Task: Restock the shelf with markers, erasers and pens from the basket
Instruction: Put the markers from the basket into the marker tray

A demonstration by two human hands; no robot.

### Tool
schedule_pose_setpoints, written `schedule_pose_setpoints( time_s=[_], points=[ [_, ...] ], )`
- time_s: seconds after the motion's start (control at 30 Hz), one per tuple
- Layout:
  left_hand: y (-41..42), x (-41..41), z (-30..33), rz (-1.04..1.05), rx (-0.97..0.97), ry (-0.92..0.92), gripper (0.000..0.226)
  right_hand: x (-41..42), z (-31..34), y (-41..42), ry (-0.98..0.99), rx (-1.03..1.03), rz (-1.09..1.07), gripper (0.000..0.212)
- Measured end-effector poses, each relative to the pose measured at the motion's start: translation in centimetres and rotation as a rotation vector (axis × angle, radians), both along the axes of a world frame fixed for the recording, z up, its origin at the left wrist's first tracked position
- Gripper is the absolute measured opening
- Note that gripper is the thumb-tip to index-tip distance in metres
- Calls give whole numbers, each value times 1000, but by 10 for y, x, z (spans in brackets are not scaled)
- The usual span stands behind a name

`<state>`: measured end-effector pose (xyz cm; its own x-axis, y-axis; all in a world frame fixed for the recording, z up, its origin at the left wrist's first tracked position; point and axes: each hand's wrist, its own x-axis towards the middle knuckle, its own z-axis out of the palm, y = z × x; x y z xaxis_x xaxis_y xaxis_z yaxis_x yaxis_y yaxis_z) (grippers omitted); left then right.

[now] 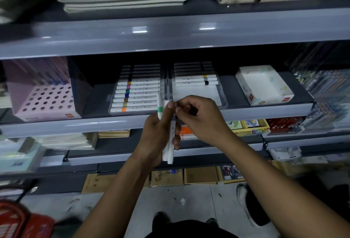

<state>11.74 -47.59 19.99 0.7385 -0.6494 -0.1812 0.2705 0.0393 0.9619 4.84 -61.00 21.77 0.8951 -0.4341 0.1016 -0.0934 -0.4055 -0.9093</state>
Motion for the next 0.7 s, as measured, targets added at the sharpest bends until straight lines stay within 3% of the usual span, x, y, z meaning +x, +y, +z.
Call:
schedule_pose_setpoints(
  time_s=[0.17, 0.43, 0.7],
  points=[
    [-1, 2, 0, 1, -3, 0, 55, -2, 7, -1, 53, 125, 67, 10],
    [-3, 2, -1, -1, 1, 38, 68, 1, 11, 4, 131, 121, 97, 7],
    [-5, -1, -2, 15, 7, 50, 64, 3, 7, 6, 144, 340, 31, 30]
  ],
)
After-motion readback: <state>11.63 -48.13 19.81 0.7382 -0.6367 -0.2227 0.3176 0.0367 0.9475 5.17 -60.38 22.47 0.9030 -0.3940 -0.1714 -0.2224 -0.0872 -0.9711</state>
